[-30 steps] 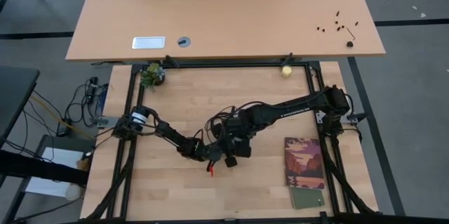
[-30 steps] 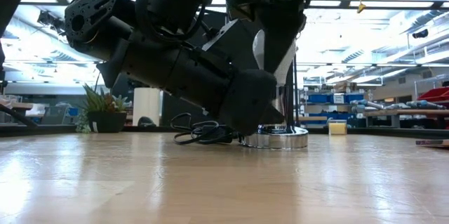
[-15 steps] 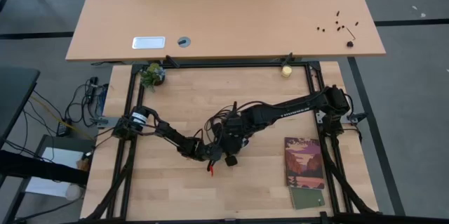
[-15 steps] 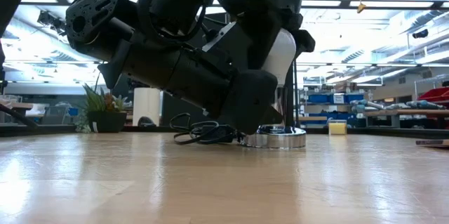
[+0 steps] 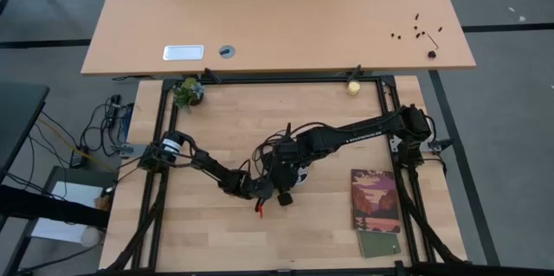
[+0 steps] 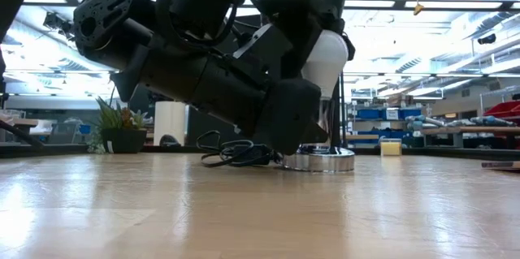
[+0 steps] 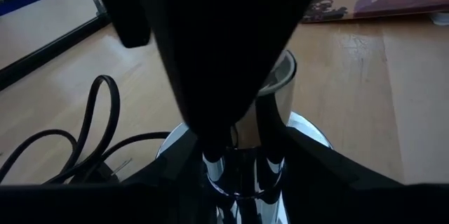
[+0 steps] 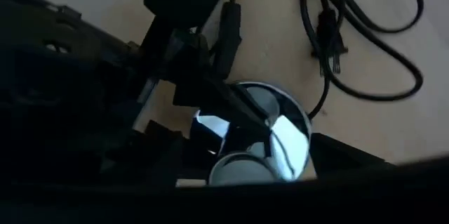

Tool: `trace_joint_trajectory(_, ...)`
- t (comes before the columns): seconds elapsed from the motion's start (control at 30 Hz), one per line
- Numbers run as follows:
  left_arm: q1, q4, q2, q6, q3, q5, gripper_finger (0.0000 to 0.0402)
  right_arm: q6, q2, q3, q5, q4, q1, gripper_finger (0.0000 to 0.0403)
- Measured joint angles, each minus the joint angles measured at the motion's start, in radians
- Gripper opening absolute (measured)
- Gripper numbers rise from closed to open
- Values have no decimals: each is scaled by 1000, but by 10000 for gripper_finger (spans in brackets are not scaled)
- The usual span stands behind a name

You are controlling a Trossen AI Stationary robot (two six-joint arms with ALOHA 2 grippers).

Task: Screw lightbulb
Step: Insert the white lightbulb into the silver lamp

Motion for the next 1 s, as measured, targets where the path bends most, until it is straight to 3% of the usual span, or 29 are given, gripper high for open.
trace_joint_trajectory(0.3,-1,-3,0,2,1,2,178,-302,0,119,-20,-82,-10,397)
trace_joint_trajectory(0.53,1,-5,0,-5,1,2,178,-516,-2,208,-29,-172,2,385)
trace_joint_trajectory(1.0,1,-6,-1,-9,1,2,178,-633,-3,340,-29,-556,43,377)
